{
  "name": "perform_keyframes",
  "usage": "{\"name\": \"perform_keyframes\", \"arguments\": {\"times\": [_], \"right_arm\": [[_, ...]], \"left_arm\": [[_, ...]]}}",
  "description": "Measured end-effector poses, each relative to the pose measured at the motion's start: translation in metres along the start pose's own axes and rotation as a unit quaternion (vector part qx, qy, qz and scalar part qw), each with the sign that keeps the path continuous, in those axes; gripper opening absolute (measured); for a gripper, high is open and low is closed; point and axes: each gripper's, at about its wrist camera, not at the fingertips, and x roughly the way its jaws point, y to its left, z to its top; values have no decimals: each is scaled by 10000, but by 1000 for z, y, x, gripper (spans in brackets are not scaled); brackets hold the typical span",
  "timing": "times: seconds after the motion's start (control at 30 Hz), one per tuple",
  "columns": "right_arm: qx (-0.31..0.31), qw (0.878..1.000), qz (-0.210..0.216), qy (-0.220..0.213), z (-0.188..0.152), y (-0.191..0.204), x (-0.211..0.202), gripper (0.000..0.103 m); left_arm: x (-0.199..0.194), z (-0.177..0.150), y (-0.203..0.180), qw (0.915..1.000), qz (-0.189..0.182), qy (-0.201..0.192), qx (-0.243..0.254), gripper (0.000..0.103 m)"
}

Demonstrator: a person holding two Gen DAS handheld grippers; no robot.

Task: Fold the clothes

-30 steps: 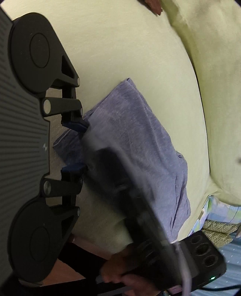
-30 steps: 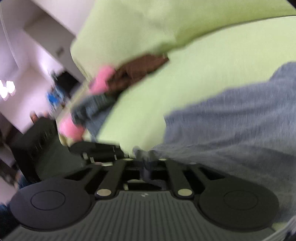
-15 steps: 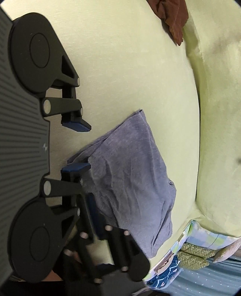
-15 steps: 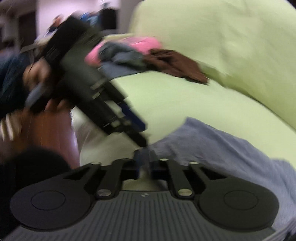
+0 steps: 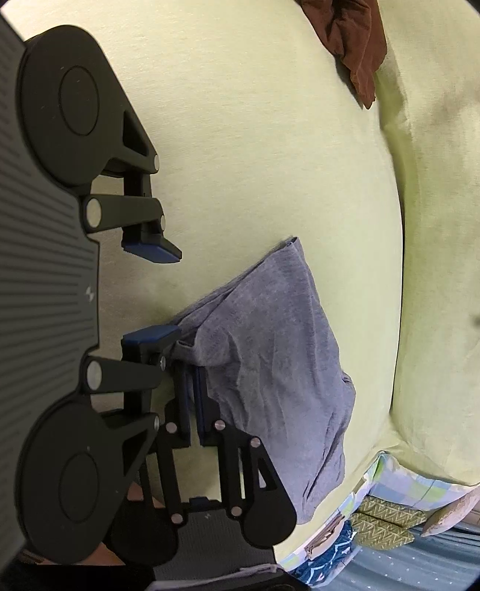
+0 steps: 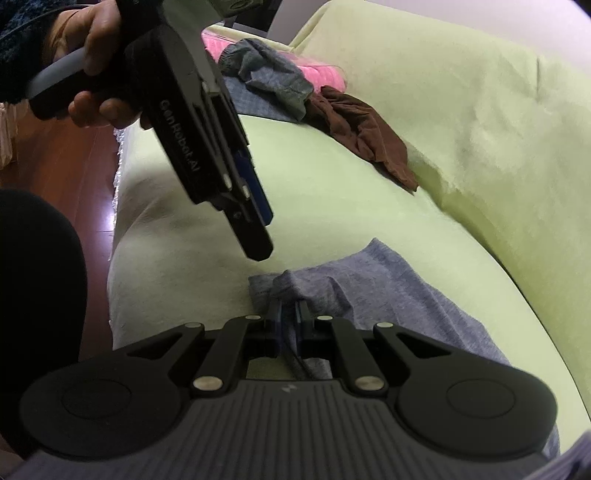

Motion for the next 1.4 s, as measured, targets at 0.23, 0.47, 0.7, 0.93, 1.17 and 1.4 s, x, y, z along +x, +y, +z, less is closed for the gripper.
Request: {"name": "perform_keyframes", "arguments": {"times": [0.23, 0.47, 0.7, 0.93, 1.17, 1.4], "right_arm": [[2717, 9603, 607, -194, -1, -63, -8, 0], [5001, 8607, 934, 161, -36, -93, 8, 0], [3193, 9463, 456, 197, -6, -53, -5, 27], [599, 9981, -144, -60, 13, 0, -11, 16], [-266, 9987, -424, 115, 7, 20, 1, 8], [-11, 9993, -369, 47, 6, 15, 0, 0]], "left_arm": [[-8, -4, -5, 9999, -74, -40, 81, 44], [-13, -12, 0, 10000, 55, 32, -63, 44], [-12, -13, -1, 10000, 19, 41, -31, 44], [-11, -4, -4, 10000, 0, -71, 69, 44], [-4, 10, -4, 9997, -84, -133, 184, 44], [18, 48, -4, 9983, -241, -202, 486, 44]]}}
